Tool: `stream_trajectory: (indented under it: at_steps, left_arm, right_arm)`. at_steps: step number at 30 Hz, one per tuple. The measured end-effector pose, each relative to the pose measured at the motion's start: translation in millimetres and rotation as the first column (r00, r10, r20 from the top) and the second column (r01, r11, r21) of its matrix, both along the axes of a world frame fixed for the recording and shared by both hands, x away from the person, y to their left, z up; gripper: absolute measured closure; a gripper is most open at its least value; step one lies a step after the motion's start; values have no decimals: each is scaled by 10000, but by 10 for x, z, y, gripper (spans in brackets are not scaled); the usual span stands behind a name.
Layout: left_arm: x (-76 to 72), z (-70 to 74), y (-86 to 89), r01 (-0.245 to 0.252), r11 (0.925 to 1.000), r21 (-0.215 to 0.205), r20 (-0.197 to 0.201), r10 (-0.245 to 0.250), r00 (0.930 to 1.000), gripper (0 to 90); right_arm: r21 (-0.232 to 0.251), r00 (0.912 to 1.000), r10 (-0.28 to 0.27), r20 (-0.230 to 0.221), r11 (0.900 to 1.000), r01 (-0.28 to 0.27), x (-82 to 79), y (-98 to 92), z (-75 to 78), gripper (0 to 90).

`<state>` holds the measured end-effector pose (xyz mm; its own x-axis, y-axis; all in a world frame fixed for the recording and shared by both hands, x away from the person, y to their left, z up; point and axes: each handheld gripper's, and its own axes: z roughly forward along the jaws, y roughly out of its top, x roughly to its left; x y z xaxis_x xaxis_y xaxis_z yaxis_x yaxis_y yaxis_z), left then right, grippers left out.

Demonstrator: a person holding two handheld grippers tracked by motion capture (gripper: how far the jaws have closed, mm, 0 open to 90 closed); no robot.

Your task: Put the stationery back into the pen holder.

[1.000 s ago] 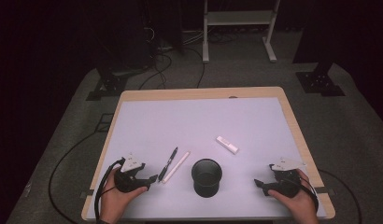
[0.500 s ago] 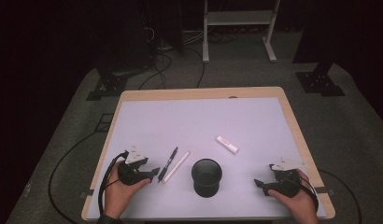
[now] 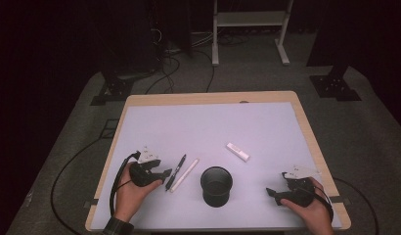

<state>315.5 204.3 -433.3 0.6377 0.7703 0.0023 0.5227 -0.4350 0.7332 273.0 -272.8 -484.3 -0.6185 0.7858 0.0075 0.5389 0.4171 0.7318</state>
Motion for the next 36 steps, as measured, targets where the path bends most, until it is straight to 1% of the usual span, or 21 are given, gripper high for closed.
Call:
stream_trajectory:
  at_steps: [6, 9, 11, 12, 14, 19, 21, 23, 25, 26, 28, 30, 31, 33, 34, 36]
  left_arm:
    - [84, 17, -40, -100, 9999, 12, 15, 100, 9999, 409]
    - [122, 23, -63, -52, 10000, 43, -3, 52, 10000, 415]
    - [148, 26, -82, -66, 10000, -19, -93, 66, 9999, 421]
    - [170, 25, -107, -58, 10000, 73, -159, 59, 9999, 422]
    - [194, 27, -123, -43, 10000, 34, -255, 44, 9997, 432]
    - [268, 38, -189, 6, 9998, 177, -467, 2, 9989, 457]
    - [302, 38, -211, 14, 9999, 141, -610, -5, 9981, 473]
    - [328, 36, -230, 56, 9997, 242, -733, -38, 9973, 493]
    - [367, 35, -257, 89, 9995, 287, -928, -62, 9957, 500]
    - [391, 35, -273, 126, 9991, 403, -997, -86, 9950, 503]
    - [420, 34, -302, 196, 9987, 463, -1099, -144, 9938, 508]
    - [457, 30, -330, 159, 9990, 429, -1314, -102, 9913, 521]
    - [474, 30, -337, 250, 9982, 542, -1367, -174, 9905, 526]
    - [512, 35, -360, 275, 9978, 604, -1584, -177, 9872, 547]
    - [512, 35, -360, 275, 9978, 604, -1584, -177, 9872, 556]
    - [563, 57, -394, 131, 9979, 640, -1844, -11, 9828, 576]
  right_arm:
    - [6, 10000, 1, -6, 10000, -1, 1, 0, 0, 127]
    - [3, 10000, 6, -7, 10000, -6, 1, -1, 0, 128]
    - [4, 10000, 6, -10, 10000, -6, 1, -1, 0, 127]
    - [3, 10000, 5, -13, 10000, -5, 1, -1, 0, 128]
    - [8, 10000, -3, -13, 10000, 3, 1, -1, 0, 128]
    - [21, 10000, -10, -18, 10000, 10, 1, 0, 0, 127]
    - [24, 10000, -15, -21, 10000, 15, 0, 0, 0, 128]
    - [25, 10000, -15, -21, 10000, 15, 1, 0, 0, 128]
    - [26, 10000, -16, -24, 10000, 16, 1, 0, 0, 128]
    - [29, 10000, -17, -23, 10000, 17, 1, 0, 0, 128]
    - [24, 10000, -12, -11, 10000, 12, 1, -1, 0, 128]
    - [25, 10000, -12, -4, 10000, 12, 2, -1, -1, 128]
    - [30, 10000, -14, -7, 10000, 14, 2, -1, -1, 128]
    - [38, 10000, -23, -24, 10000, 23, 1, -1, 0, 128]
    - [38, 10000, -23, -24, 10000, 23, 1, -1, 0, 128]
    - [40, 10000, -28, -29, 10000, 28, 1, -1, 0, 128]
